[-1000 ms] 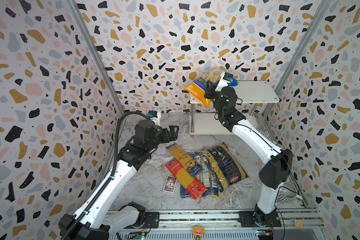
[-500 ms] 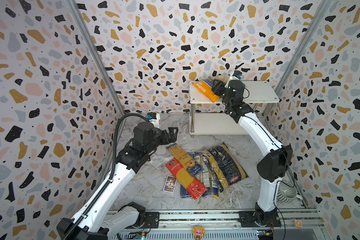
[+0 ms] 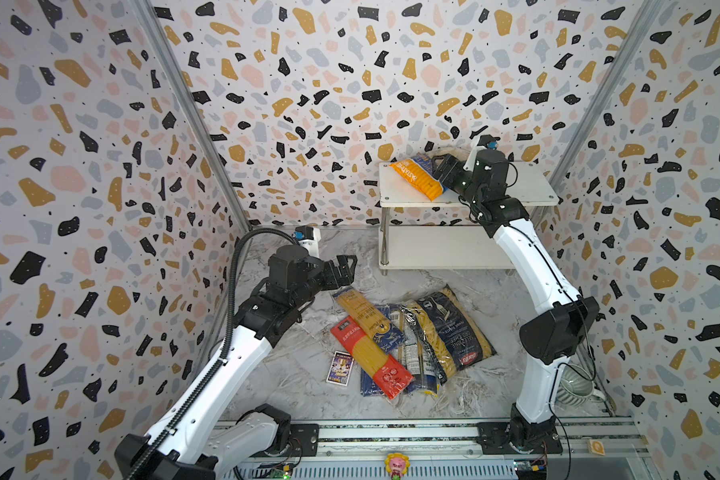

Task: Place and organize the pasta boxes and bags onto the shelf
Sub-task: 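Lower the orecchiette bag onto the top shelf with the right gripper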

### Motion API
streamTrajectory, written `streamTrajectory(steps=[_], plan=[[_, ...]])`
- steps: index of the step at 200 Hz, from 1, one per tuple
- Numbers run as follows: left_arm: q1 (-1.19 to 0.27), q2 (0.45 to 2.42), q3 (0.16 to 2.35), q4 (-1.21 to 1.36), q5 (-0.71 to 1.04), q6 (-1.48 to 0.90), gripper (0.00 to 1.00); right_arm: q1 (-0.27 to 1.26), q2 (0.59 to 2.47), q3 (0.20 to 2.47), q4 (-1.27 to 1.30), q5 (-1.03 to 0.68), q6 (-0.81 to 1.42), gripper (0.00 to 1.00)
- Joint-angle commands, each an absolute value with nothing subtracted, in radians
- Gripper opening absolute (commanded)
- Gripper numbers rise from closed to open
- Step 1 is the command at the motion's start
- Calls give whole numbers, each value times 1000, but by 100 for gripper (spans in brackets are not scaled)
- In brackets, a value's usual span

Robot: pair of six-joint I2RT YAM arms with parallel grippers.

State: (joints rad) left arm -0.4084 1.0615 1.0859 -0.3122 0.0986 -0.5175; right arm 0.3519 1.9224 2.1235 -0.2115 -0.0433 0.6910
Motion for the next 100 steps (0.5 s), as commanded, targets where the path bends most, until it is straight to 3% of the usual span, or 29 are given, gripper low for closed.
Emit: streamTrajectory(steps=[1,53,100], plan=[[-405,1058,1072,-259,123,-536,100,369,1852,2082,-205,-89,694,79],[-405,1044,1066,-256,123,-545,99,389,1851,2049,-213,-124,707,51],[-405,1016,1054,-258,120,-544,100,476,1886,2104,-221,-64,691,49]])
